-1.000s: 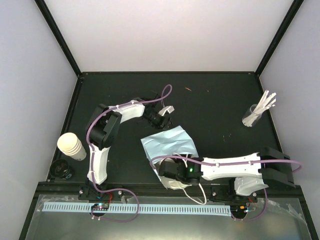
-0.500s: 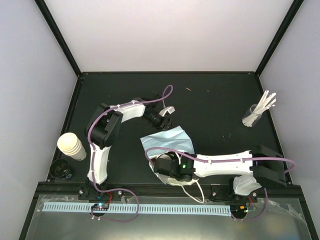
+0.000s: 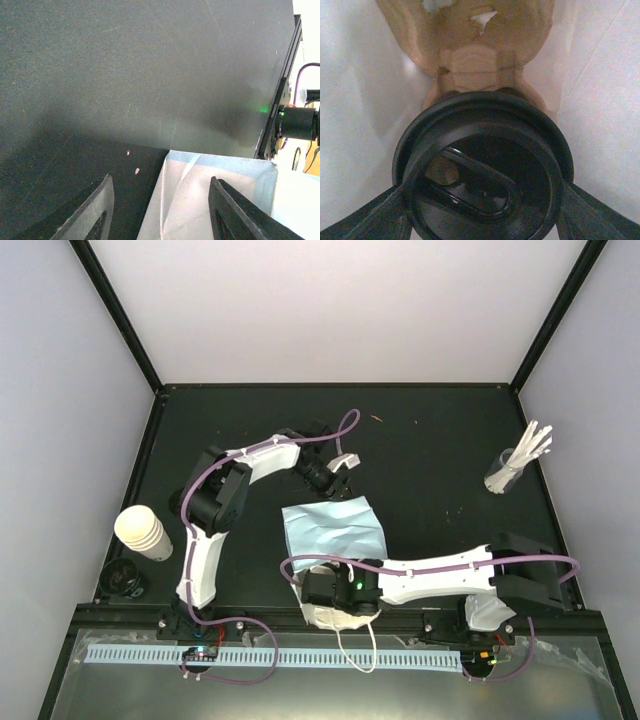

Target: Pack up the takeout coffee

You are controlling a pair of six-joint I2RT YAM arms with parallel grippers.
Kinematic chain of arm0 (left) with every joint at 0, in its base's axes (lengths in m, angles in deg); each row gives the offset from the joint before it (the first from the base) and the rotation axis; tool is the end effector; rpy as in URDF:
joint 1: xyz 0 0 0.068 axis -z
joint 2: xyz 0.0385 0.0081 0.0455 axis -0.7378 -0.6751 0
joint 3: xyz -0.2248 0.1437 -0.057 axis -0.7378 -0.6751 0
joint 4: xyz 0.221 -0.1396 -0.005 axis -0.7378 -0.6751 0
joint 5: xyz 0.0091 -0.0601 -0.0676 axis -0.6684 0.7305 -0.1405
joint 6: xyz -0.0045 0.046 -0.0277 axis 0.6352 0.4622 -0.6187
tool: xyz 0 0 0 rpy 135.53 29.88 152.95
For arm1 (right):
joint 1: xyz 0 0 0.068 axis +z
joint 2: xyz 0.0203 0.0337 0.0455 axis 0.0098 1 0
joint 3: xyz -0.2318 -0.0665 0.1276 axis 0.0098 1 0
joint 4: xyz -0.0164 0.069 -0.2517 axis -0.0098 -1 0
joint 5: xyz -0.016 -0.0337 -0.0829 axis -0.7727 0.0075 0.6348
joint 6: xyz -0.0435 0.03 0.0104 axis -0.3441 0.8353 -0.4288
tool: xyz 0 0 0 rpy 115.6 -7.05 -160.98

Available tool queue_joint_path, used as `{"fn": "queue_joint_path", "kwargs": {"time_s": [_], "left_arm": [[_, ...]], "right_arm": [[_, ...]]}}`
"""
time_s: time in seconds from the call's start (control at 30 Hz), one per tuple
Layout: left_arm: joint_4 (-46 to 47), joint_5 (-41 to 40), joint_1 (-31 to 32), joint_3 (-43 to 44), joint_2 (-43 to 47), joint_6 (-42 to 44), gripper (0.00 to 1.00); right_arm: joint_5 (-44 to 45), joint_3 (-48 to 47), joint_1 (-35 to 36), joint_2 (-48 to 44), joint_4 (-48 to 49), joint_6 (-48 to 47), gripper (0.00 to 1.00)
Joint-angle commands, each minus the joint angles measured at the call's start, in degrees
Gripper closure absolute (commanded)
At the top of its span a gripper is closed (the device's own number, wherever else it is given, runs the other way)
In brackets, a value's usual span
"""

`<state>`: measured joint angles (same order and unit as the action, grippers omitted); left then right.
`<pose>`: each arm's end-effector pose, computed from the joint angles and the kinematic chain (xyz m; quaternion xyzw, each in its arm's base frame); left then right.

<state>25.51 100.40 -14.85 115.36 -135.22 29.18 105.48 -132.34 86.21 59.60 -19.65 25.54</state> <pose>0.3401 -0.2502 0.1506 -0.3027 -0.8524 0.4263 0.0113 0.0474 0.2686 0.1920 -0.6430 0.6357 -0.2637 0.3361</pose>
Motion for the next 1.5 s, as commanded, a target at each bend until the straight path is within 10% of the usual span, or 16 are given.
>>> {"fn": "queue_joint_path", "kwargs": {"time_s": [0.0,1.47], "left_arm": [[-6.5,4.1,2.9,3.3,-1.4,5.1,0.46],[-11.4,8.8,5.9,4.9,-7.2,8.6,0.51]], "right_arm": [[-4.0,2.4,0.1,-2.0,5.4,-6.5,0.61],[-10.4,15.5,-6.7,3.5,8.1,-9.1,0.66]]}}
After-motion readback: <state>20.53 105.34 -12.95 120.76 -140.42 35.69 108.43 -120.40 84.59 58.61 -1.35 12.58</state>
